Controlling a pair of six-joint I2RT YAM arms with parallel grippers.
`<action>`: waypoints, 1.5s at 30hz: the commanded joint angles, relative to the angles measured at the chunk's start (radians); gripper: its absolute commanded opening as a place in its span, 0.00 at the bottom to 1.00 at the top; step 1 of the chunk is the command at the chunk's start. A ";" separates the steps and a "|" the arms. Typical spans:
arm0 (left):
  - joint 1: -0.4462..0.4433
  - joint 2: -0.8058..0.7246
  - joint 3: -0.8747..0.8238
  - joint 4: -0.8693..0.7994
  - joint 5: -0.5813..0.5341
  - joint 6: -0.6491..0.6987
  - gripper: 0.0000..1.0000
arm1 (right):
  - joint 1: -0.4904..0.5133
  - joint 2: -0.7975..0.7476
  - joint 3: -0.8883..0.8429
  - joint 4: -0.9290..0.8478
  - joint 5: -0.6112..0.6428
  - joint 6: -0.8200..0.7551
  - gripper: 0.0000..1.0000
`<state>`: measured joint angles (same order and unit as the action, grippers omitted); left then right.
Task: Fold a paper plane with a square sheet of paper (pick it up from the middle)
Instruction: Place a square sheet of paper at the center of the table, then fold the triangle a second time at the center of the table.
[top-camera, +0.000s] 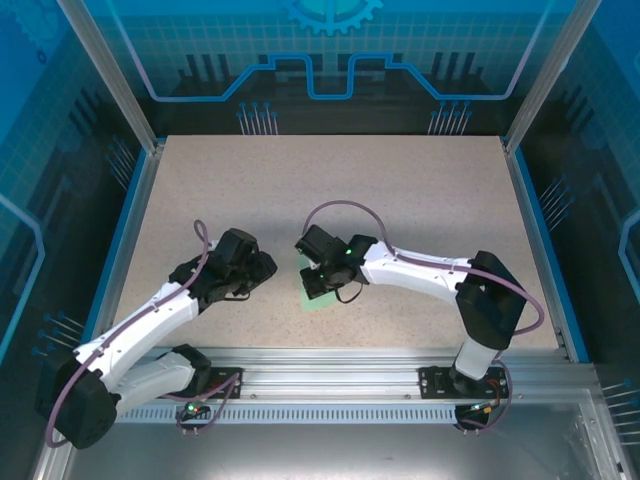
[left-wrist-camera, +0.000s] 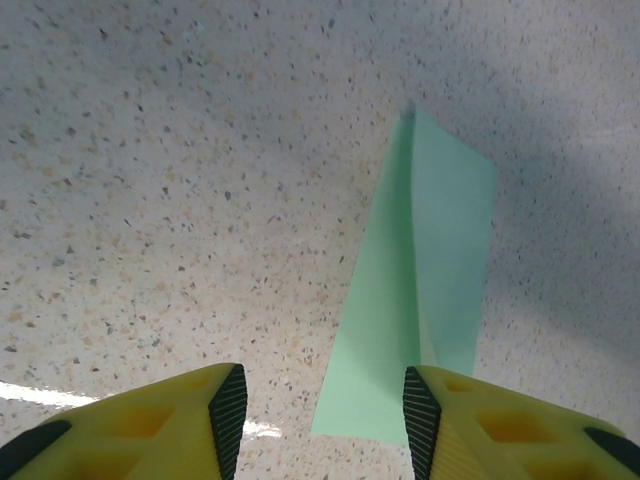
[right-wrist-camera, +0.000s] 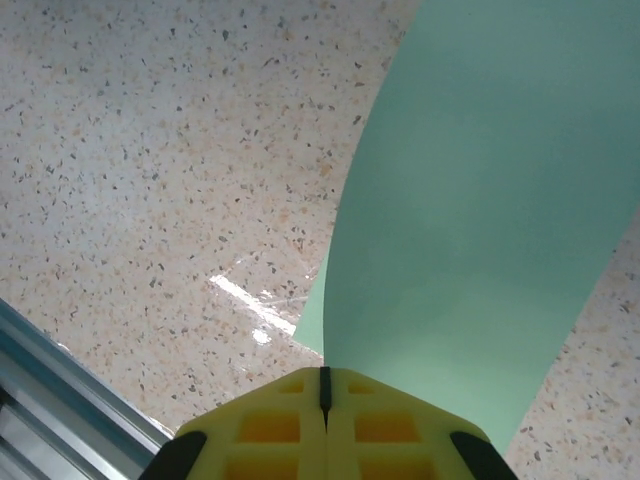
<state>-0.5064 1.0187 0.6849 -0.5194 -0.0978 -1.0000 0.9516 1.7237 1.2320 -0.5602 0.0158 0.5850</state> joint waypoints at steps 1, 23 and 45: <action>0.007 0.017 -0.028 0.076 0.105 0.045 0.49 | -0.055 0.050 -0.027 0.035 -0.167 -0.149 0.00; -0.127 0.282 0.040 0.244 0.202 0.037 0.47 | -0.241 0.133 -0.030 0.018 -0.320 -0.437 0.03; -0.181 0.434 0.087 0.331 0.210 -0.003 0.42 | -0.305 0.208 0.027 -0.005 -0.332 -0.566 0.03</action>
<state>-0.6785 1.4322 0.7456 -0.2184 0.0891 -0.9749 0.6724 1.9182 1.2457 -0.5423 -0.3000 0.0330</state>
